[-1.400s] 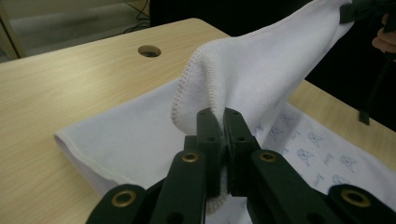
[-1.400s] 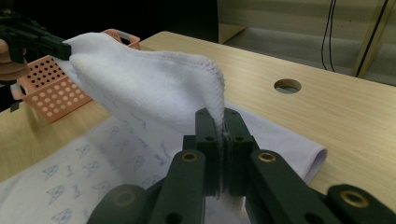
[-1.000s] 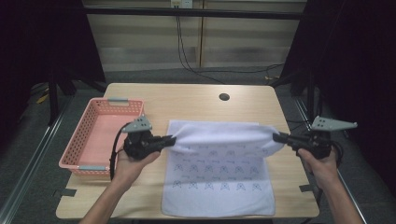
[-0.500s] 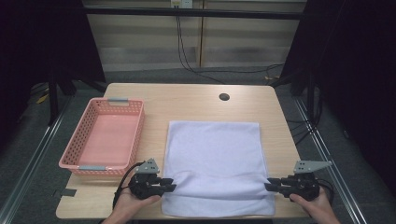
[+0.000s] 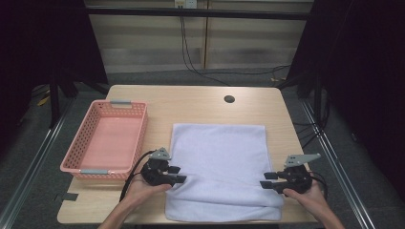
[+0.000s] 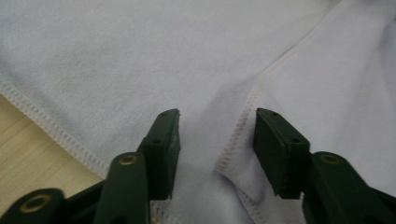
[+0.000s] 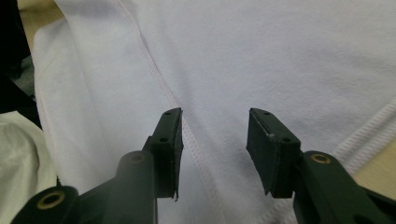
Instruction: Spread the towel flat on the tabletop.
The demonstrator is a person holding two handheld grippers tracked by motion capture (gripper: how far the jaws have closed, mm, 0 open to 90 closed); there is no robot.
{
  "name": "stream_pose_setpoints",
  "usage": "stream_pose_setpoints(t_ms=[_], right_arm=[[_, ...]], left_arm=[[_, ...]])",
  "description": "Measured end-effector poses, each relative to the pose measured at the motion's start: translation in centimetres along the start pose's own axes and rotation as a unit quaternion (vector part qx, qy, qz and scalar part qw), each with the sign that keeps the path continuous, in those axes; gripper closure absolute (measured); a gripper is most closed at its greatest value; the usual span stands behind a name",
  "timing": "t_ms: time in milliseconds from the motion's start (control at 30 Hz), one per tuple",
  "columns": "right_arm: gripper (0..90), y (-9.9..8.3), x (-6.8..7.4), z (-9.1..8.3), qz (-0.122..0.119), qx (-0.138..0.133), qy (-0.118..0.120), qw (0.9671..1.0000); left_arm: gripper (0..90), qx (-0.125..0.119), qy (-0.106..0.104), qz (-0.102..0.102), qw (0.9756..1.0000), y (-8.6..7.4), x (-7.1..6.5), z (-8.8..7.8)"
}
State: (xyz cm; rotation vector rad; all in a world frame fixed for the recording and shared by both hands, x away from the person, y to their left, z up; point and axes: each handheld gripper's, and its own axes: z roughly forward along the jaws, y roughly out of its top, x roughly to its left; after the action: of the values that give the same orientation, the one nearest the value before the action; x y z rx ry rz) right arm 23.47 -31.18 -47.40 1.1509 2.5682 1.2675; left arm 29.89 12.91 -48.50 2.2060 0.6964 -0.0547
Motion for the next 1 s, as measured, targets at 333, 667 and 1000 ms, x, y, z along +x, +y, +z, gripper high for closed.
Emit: stream_pose_setpoints(t_ms=[333,667,1000], right_arm=[[86.4,-0.9,0.6,1.5,-0.003,0.043,0.039,0.9983],[89.8,-1.7,4.0,-2.2,-0.027,-0.016,0.063,0.9975],[58.1,-1.1,0.3,0.7,0.005,0.040,0.020,0.9990]], left_arm=[[84.3,0.018,-0.050,0.043,0.9977,-1.0,-1.6,-0.3],[84.6,-0.024,-0.063,0.068,0.9954,-3.5,-4.9,-4.5],[84.6,-0.010,-0.075,0.058,0.9954,-4.0,-4.8,-3.6]])
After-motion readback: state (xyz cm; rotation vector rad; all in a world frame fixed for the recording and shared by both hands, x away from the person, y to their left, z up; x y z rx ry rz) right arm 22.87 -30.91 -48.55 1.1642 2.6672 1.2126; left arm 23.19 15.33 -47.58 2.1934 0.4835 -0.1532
